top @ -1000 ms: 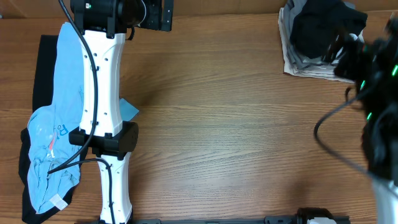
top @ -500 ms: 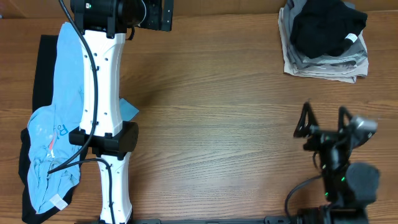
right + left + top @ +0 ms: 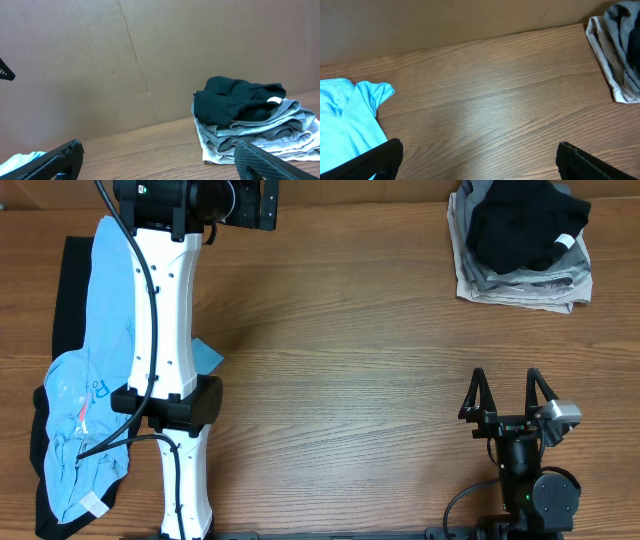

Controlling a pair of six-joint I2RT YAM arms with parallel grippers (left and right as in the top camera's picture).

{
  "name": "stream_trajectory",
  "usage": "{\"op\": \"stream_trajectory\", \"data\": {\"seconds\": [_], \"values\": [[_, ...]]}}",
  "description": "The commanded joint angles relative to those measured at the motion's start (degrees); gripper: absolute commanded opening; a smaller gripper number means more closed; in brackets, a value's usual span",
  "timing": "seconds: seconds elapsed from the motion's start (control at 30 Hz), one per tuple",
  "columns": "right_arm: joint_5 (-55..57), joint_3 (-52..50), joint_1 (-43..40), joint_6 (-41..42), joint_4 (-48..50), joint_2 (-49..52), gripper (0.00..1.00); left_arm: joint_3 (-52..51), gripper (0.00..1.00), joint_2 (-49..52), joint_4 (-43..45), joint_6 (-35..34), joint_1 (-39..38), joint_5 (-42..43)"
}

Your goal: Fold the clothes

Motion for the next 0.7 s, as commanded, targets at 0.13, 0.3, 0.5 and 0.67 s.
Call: {"op": "stream_trajectory", "data": {"seconds": [0.13, 0.3, 0.5, 0.67], "values": [[-0.11, -4.57, 0.33, 0.26, 0.55, -4.22, 1.00, 0.11, 1.00, -0.20, 0.04, 1.29, 0.22, -0.37], [-0.11, -5.77, 0.33, 0.20, -2.60, -4.24, 1.00, 0.11, 1.00, -0.20, 0.04, 1.29, 0.20, -0.37], [-0.68, -5.77, 0.33, -0.37, -8.04, -4.24, 1.00, 0.11, 1.00, -0.20, 0.04, 1.29, 0.22, -0.37], [-0.70, -5.77, 0.33, -0.15, -8.00, -4.24, 1.00, 0.11, 1.00, -0.20, 0.04, 1.29, 0.22, -0.37]]}}
